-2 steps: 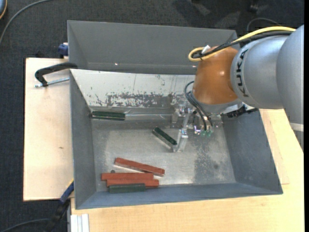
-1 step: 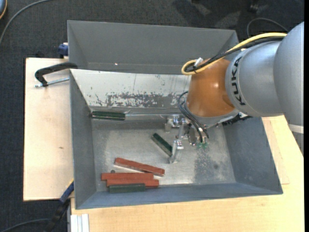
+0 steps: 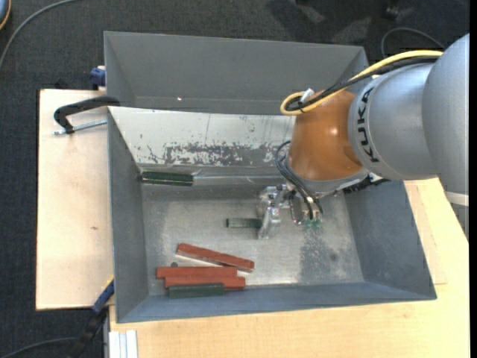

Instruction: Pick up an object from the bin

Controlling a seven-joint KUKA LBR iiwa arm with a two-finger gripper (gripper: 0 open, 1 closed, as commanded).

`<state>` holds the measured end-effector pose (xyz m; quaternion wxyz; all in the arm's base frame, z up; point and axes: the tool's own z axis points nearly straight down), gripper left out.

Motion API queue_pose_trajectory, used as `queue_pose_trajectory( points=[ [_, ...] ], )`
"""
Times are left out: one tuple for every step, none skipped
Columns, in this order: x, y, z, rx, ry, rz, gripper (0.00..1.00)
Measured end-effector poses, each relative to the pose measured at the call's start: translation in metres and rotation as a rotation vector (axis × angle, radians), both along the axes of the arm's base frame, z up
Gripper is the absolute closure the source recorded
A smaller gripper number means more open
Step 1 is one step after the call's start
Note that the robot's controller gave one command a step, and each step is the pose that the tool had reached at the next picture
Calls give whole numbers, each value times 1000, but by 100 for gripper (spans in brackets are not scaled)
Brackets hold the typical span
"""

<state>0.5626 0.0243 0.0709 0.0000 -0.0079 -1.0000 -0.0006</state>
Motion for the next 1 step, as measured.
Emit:
queue_pose_trajectory(
  points=[
    [16, 26, 141, 2, -16, -57, 100]
  ],
)
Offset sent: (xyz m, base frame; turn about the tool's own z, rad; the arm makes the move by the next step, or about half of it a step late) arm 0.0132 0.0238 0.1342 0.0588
